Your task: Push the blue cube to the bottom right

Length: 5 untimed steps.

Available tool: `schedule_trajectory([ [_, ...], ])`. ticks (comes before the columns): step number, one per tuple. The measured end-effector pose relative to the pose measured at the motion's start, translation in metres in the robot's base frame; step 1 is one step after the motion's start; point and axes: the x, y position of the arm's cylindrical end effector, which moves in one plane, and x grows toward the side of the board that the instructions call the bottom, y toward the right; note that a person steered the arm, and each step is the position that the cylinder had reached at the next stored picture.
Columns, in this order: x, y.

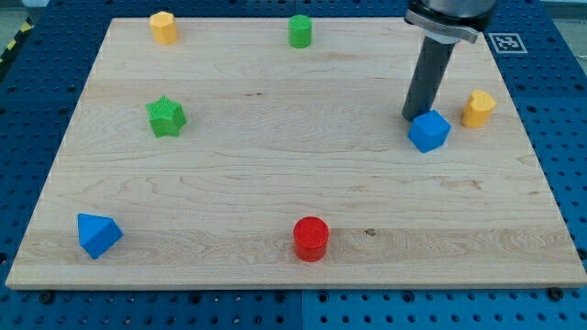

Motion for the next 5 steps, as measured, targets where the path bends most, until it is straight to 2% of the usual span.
schedule_trajectory([
  [5,0.072,0.008],
])
